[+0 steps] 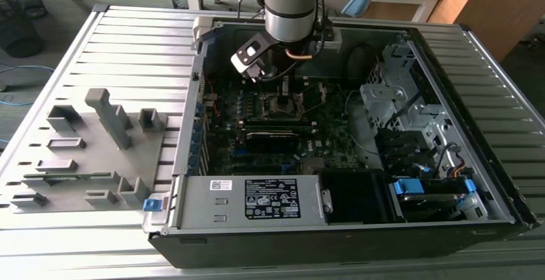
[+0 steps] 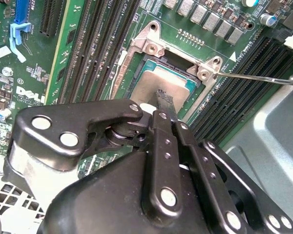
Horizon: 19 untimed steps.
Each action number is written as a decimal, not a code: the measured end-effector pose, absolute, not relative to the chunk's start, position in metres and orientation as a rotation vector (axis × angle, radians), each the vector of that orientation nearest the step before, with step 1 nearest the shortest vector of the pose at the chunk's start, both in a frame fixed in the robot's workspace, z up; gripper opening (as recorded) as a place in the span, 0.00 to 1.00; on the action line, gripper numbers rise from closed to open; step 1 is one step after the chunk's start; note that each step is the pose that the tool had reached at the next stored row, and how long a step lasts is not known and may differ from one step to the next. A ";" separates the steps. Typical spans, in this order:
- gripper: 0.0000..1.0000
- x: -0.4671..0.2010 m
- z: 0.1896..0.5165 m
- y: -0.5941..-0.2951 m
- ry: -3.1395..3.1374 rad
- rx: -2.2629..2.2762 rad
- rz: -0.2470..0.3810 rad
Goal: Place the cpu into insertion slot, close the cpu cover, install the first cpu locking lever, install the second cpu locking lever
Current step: 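Place the cpu into insertion slot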
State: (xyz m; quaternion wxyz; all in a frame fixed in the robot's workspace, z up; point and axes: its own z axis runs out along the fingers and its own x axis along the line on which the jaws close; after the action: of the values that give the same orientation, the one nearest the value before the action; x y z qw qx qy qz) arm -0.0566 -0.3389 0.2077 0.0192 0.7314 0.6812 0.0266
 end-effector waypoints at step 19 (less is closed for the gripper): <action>0.11 -0.056 0.208 -0.339 2.131 2.263 0.072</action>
State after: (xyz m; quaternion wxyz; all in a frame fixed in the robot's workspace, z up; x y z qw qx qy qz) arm -0.0565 -0.3389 0.2078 0.0160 0.7277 0.6853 0.0233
